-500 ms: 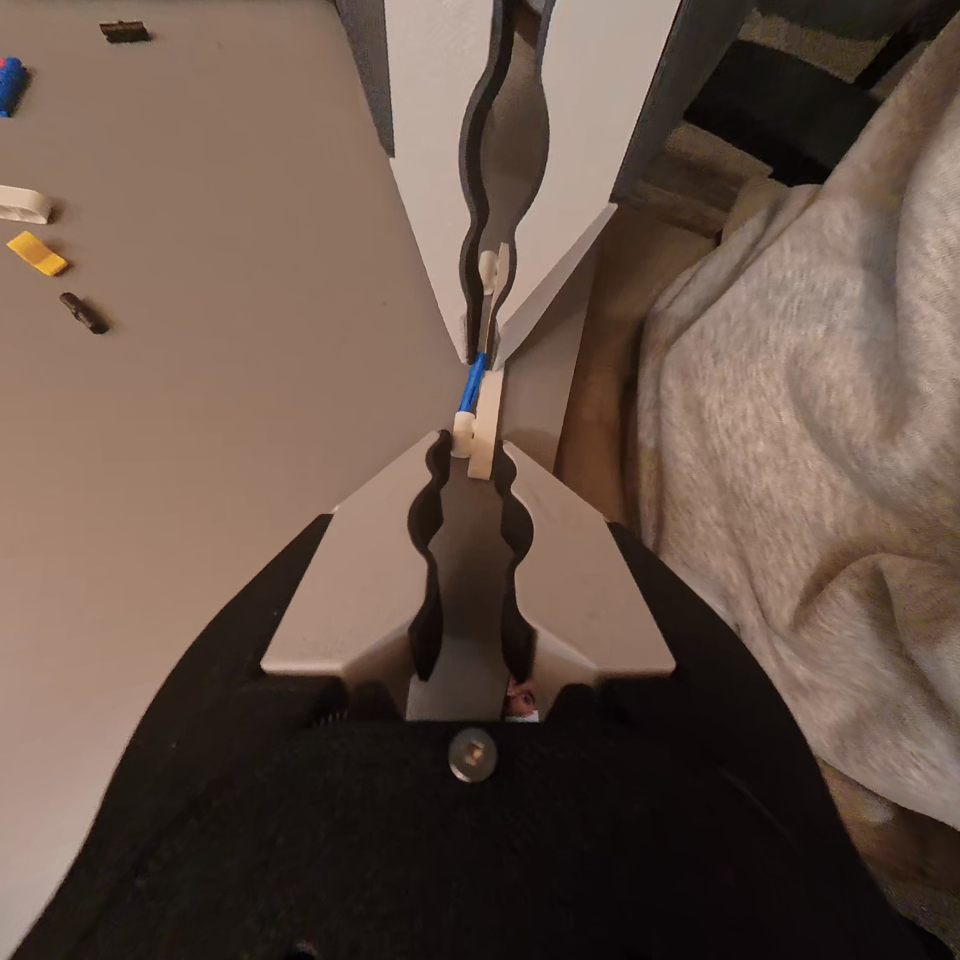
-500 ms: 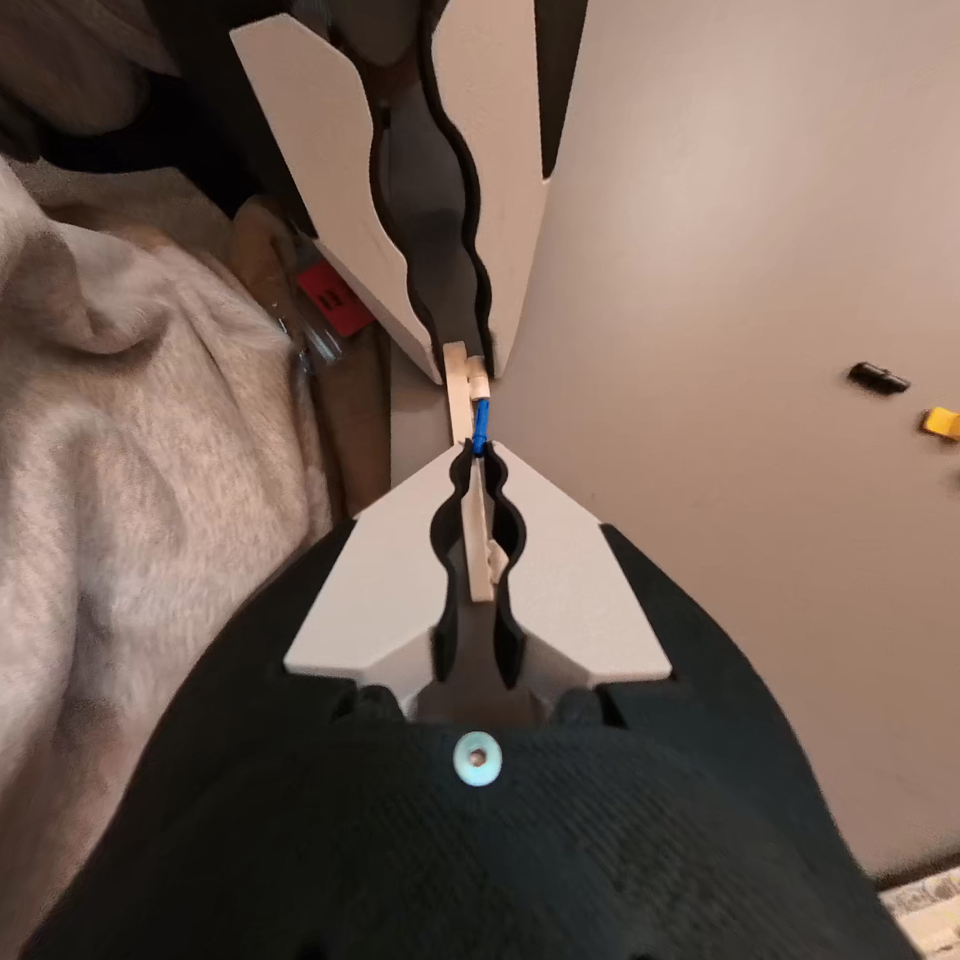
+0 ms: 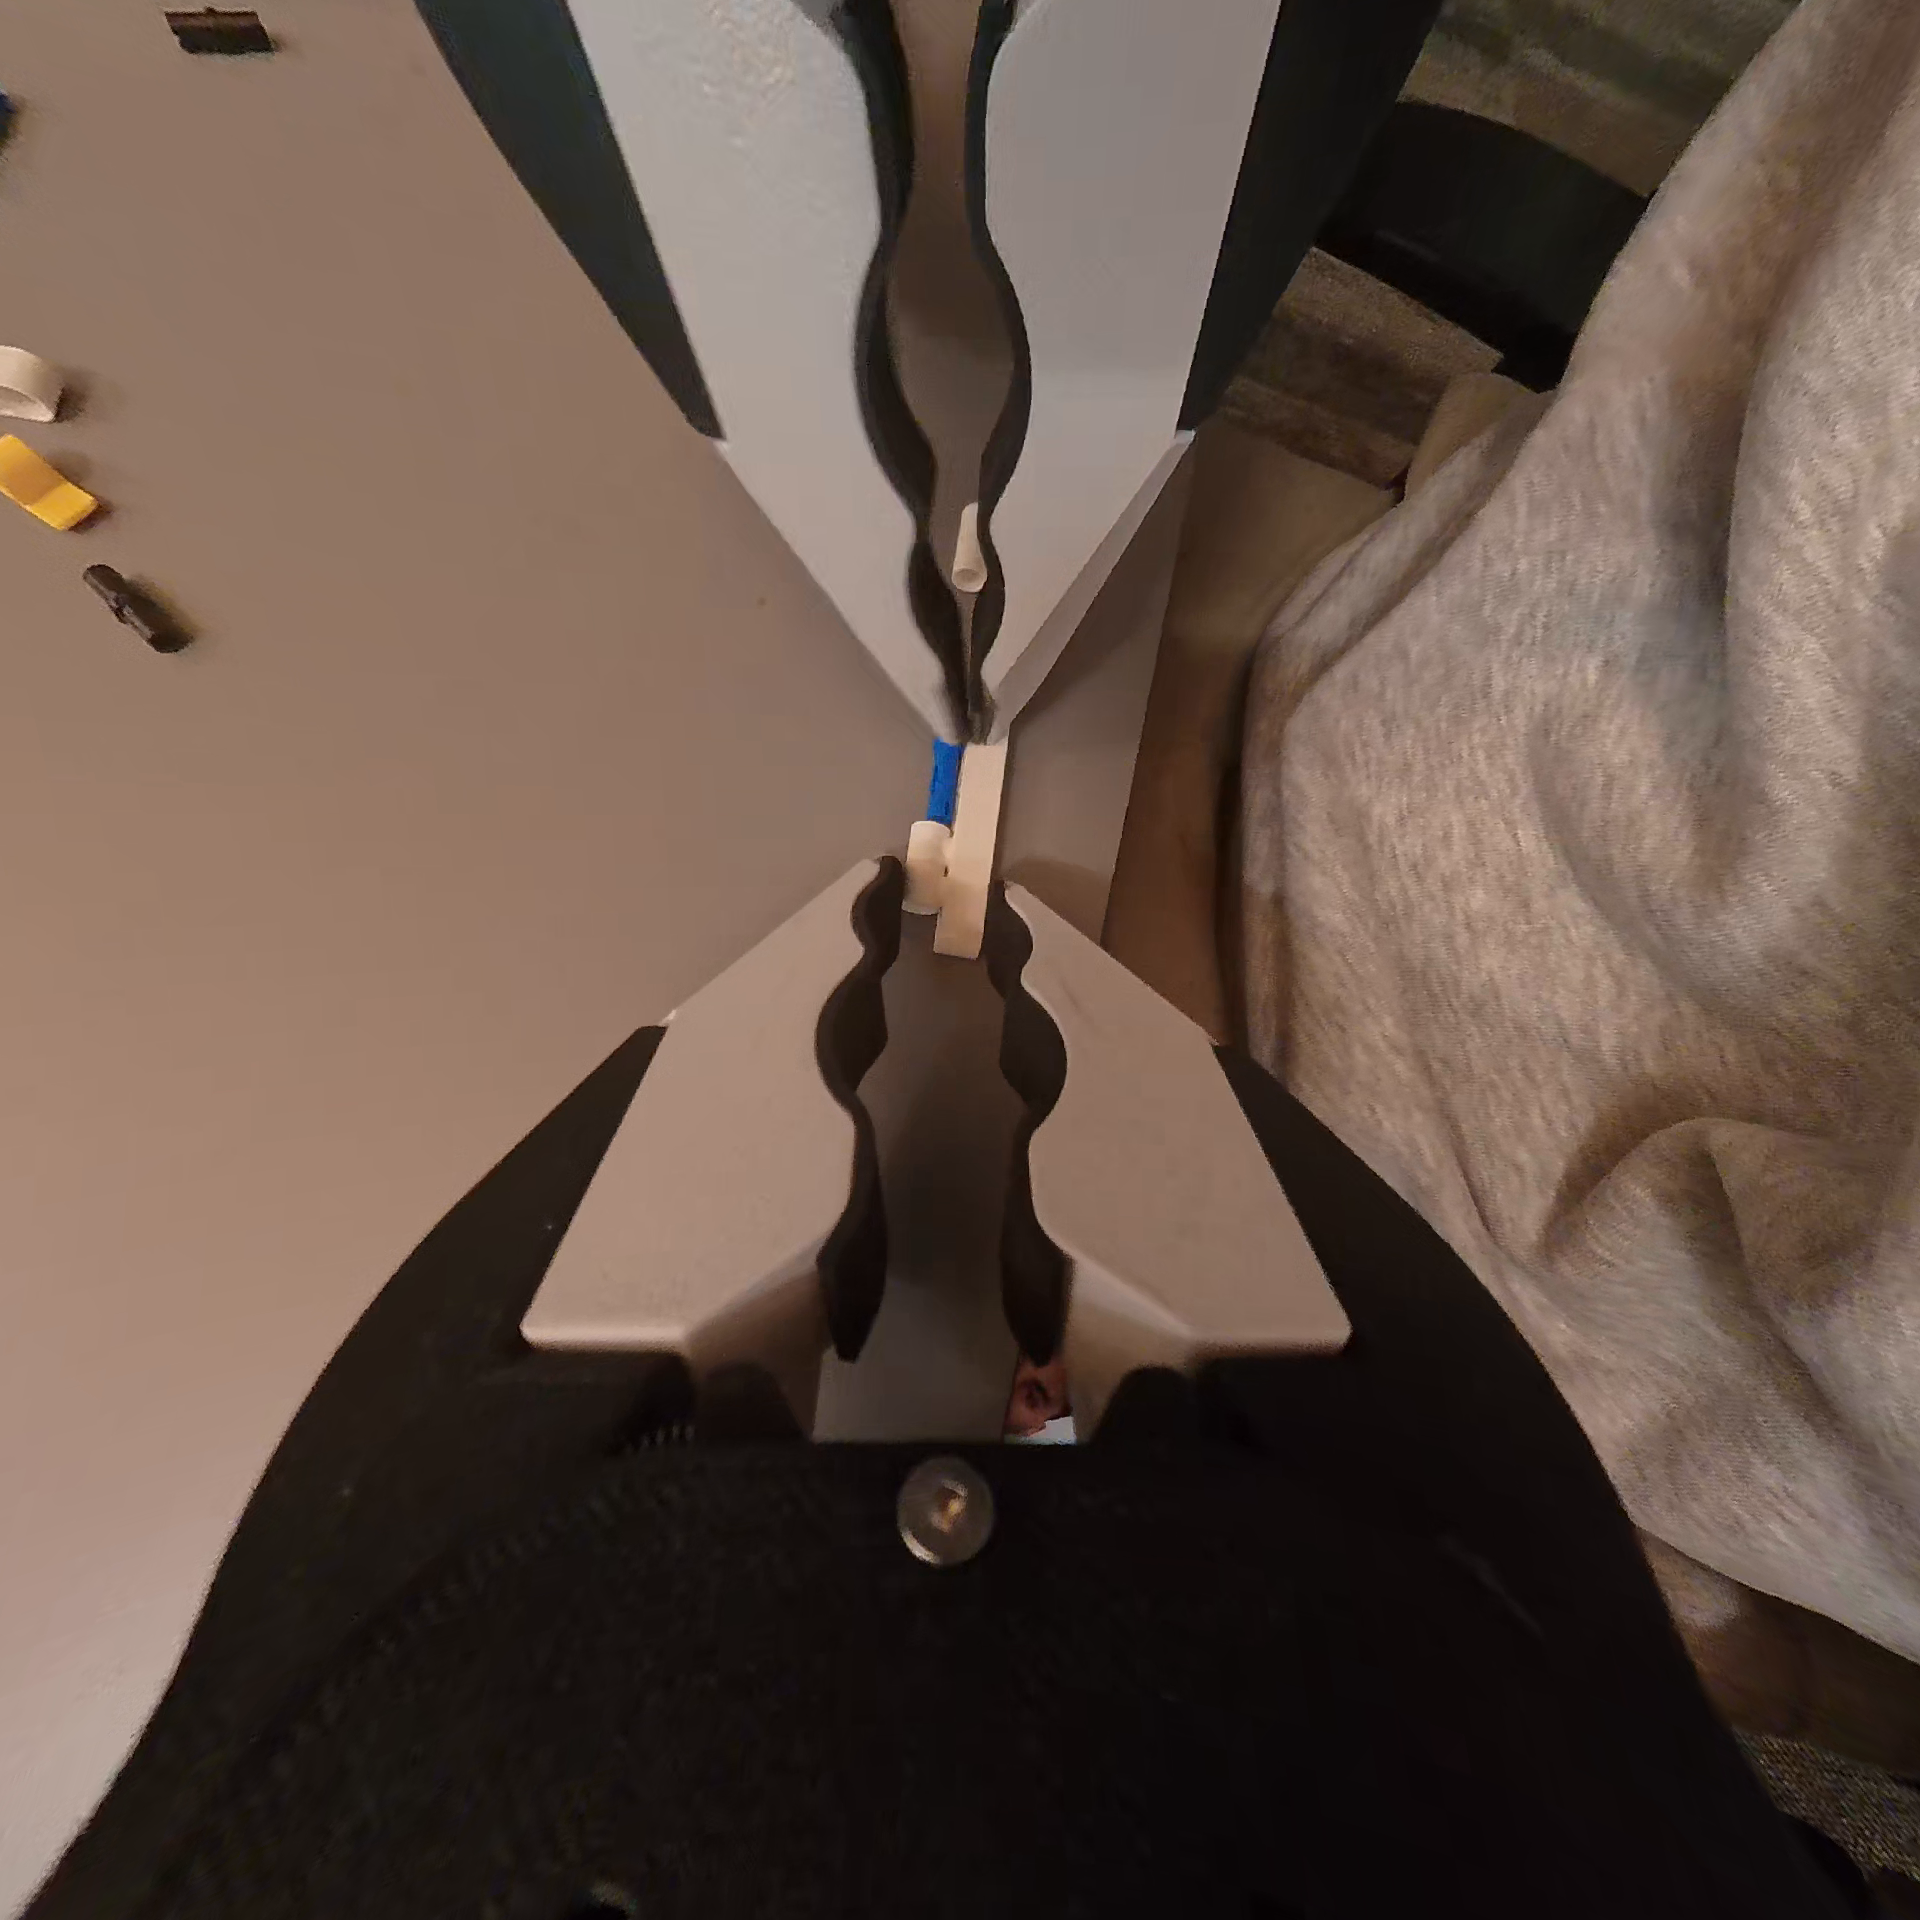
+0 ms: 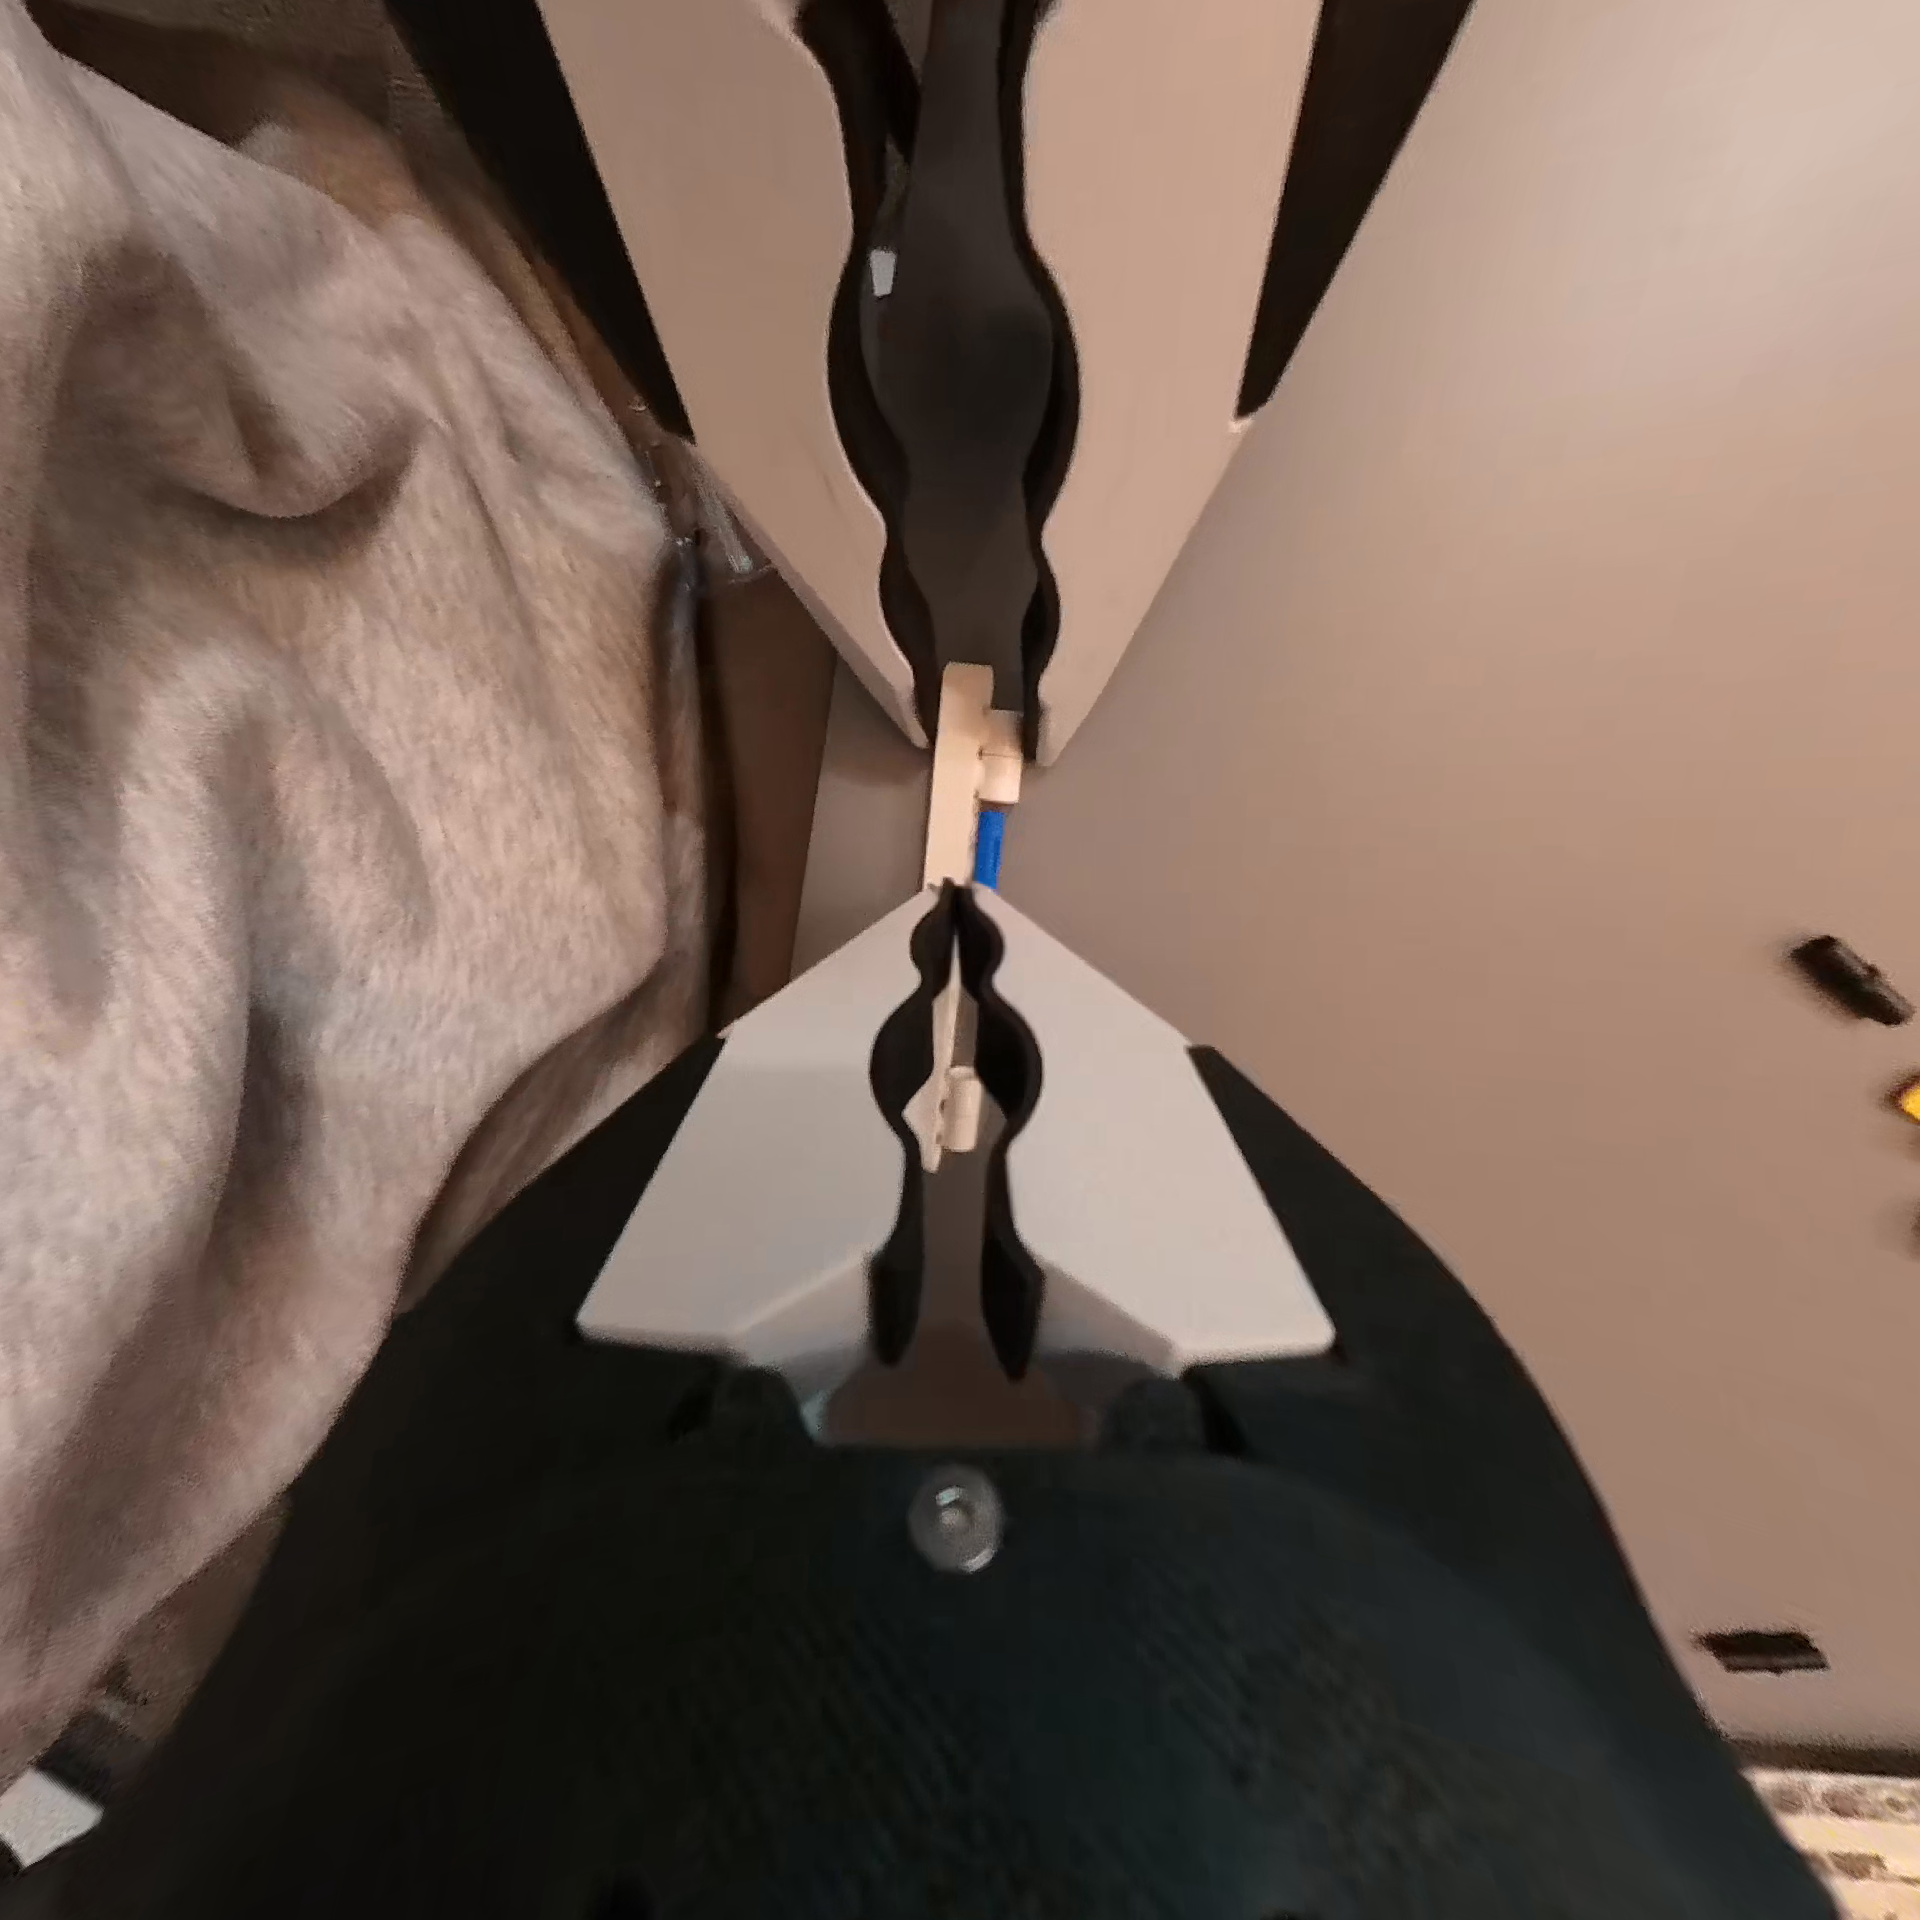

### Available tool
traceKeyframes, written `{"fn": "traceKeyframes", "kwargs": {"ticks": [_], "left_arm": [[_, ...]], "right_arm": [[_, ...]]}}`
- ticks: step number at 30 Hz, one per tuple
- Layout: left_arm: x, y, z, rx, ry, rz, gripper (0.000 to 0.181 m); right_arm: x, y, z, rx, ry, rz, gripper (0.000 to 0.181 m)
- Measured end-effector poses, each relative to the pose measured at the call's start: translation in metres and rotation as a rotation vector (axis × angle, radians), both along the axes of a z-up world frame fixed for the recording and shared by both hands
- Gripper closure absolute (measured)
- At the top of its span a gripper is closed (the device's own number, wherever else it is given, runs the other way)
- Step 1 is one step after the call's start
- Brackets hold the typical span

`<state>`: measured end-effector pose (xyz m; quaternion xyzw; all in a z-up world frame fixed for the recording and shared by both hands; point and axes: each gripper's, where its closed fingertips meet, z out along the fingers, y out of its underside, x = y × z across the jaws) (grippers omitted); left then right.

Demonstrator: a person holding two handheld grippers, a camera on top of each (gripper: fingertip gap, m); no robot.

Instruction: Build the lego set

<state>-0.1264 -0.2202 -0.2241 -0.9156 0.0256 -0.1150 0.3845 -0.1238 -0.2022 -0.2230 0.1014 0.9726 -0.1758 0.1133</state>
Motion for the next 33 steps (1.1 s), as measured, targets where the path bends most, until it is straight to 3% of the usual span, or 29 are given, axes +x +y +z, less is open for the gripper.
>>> {"fn": "traceKeyframes", "kwargs": {"ticks": [10, 19, 33], "left_arm": [[0.000, 0.000, 0.000, 0.001, -0.015, 0.001, 0.167], [0.000, 0.000, 0.000, 0.003, -0.017, 0.004, 0.168], [-0.001, 0.001, 0.000, 0.006, -0.016, 0.016, 0.167]], "right_arm": [[-0.021, 0.008, 0.013, -0.080, 0.063, -0.109, 0.181], [-0.025, 0.010, 0.001, -0.045, 0.217, -0.059, 0.171], [-0.008, 0.011, -0.004, 0.014, 0.076, 0.002, 0.178]]}}
